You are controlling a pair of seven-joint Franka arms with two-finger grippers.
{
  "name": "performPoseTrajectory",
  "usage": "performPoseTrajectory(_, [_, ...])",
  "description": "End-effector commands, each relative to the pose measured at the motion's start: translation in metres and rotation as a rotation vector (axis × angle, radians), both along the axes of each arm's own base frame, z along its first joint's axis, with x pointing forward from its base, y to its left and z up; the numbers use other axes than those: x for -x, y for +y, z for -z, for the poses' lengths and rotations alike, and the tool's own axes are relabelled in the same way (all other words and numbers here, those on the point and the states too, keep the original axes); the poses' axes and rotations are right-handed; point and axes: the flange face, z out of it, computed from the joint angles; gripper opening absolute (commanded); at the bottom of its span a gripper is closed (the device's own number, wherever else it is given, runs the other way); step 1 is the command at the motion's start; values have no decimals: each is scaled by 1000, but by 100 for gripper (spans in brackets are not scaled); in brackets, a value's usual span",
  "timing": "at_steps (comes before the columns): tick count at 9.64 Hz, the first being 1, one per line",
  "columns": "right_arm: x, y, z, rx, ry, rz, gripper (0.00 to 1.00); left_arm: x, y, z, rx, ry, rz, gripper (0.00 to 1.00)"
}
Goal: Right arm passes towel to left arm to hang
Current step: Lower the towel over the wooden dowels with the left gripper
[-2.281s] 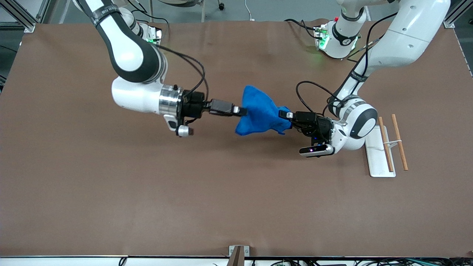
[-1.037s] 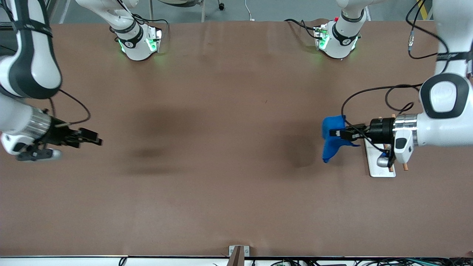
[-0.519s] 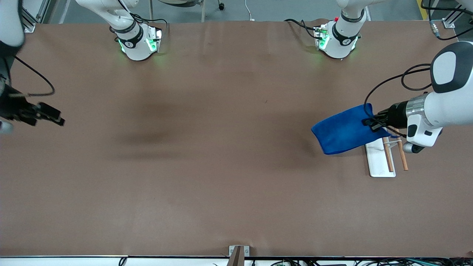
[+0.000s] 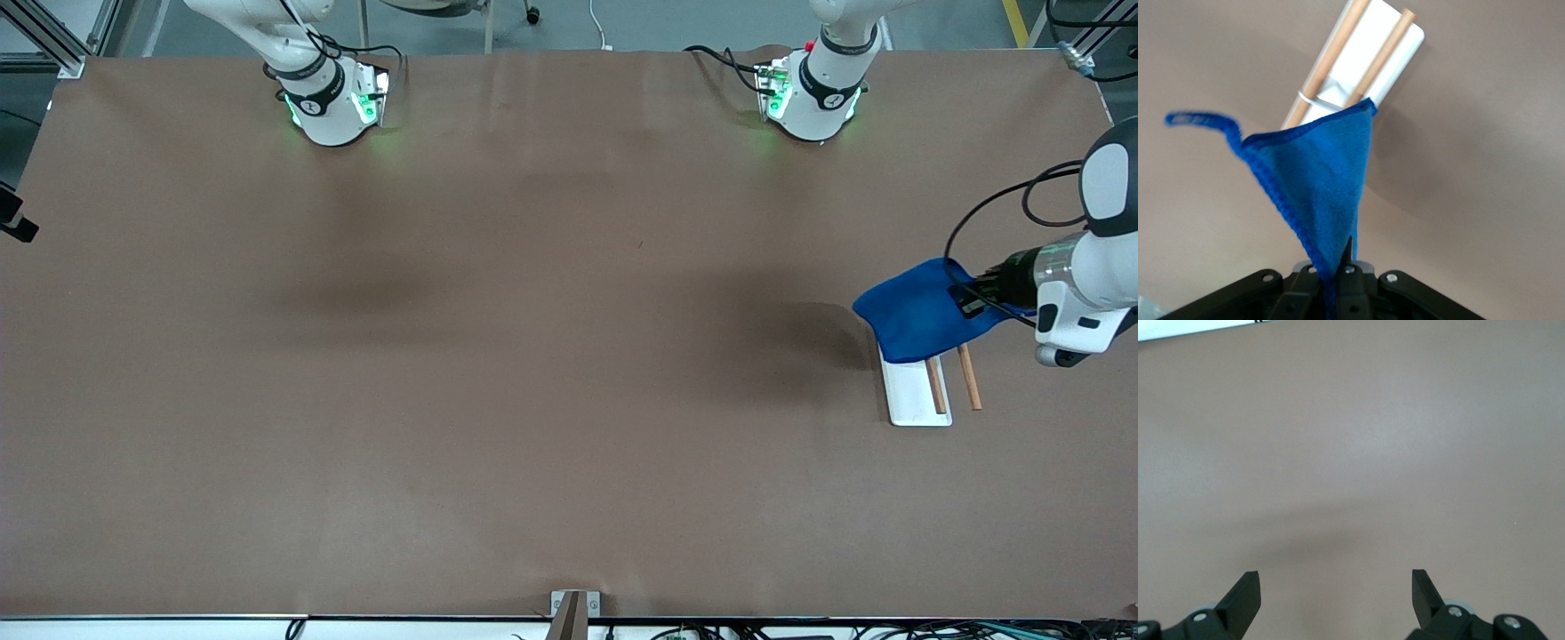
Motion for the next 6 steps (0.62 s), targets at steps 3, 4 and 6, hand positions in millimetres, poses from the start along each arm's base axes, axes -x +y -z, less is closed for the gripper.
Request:
performPoseTrajectory(3, [5, 2, 9, 31, 26, 22, 100, -12, 50, 26, -46, -57, 175, 0])
performPoseTrajectory(4, [10, 1, 10, 30, 14, 28, 100, -14, 55, 26, -41, -69, 202, 0])
performPoseTrajectory(6, [11, 4, 7, 3, 10, 75, 100, -10, 76, 44, -12, -40, 239, 0])
